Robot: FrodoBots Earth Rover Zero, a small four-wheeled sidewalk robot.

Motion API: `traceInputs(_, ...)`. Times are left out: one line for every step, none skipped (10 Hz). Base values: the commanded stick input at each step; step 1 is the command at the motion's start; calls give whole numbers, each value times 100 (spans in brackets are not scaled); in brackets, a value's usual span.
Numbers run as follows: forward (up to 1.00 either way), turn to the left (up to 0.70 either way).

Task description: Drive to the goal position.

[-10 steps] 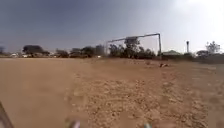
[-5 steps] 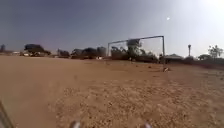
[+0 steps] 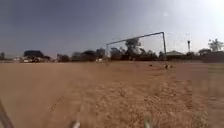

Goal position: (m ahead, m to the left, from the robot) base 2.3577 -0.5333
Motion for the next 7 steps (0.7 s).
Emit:
traceInputs(70, 0)
traceInputs(70, 0)
traceInputs(70, 0)
traceInputs(70, 0)
traceInputs(70, 0)
traceInputs(70, 0)
traceInputs(70, 0)
